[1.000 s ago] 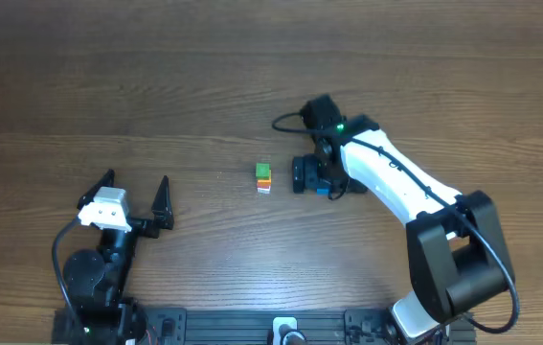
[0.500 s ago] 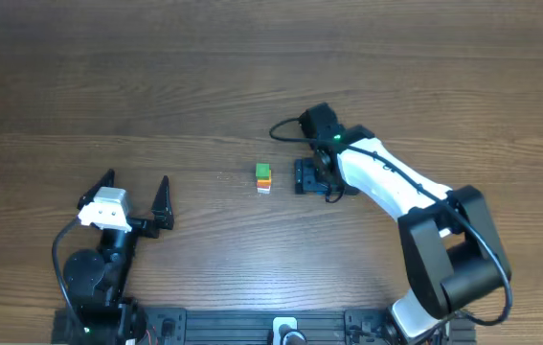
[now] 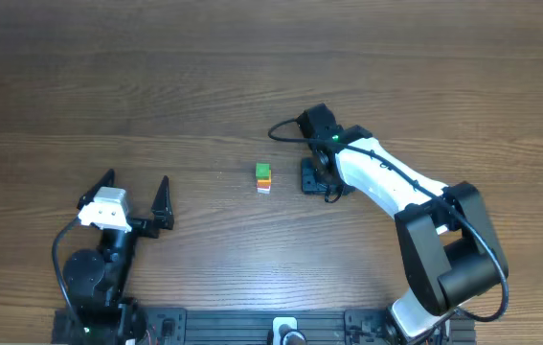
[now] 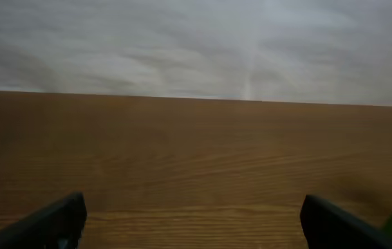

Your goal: Stack Cubes

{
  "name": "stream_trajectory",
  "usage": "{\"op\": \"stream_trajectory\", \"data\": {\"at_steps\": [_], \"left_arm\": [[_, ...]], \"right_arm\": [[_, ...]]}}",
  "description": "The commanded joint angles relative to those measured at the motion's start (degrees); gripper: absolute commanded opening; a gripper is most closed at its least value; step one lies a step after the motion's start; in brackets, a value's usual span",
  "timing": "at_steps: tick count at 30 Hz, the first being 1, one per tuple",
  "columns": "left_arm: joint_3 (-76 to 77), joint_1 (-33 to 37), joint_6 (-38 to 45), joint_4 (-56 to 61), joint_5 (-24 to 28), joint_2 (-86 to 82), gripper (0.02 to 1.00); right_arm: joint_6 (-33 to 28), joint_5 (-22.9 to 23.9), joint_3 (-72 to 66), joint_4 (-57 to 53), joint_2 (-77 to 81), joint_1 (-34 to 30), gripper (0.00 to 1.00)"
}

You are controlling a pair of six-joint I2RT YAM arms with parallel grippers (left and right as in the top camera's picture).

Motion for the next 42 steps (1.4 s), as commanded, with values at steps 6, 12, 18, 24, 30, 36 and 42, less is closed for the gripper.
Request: {"op": "stream_trajectory", "data": {"at_steps": [6, 12, 18, 24, 30, 36, 42], "left_arm": [[-0.3, 0.3, 0.8, 0.0, 0.4, -0.3, 1.000], [-0.3, 0.3, 0.8, 0.0, 0.4, -0.3, 0.998], [-0.3, 0.3, 0.8, 0.0, 0.4, -0.3, 1.000], [-0.3, 0.3, 0.8, 0.0, 0.4, -0.3, 1.000], [-0.3, 0.3, 0.8, 0.0, 0.4, -0.3, 1.000], [-0.3, 0.3, 0.8, 0.0, 0.4, -0.3, 1.000], [-0.3, 0.3, 0.8, 0.0, 0.4, -0.3, 1.000]], "right_arm": [[0.4, 1.1, -0.3, 0.2, 1.4, 0.4, 0.349], [0.5, 1.1, -0.3, 0.2, 1.4, 0.4, 0.237], [1.0, 1.1, -0.3, 0.2, 1.4, 0.4, 0.154], [1.0, 1.1, 5.5, -5.3, 0.0, 0.7, 0.115], [1.1, 2.7, 22.2, -18.7, -1.4, 4.5, 0.106], [4.3, 2.7, 32.7, -24.2, -1.4, 9.5, 0.088], [12.3, 6.9, 34.8, -27.3, -0.5, 14.6, 0.069]]}}
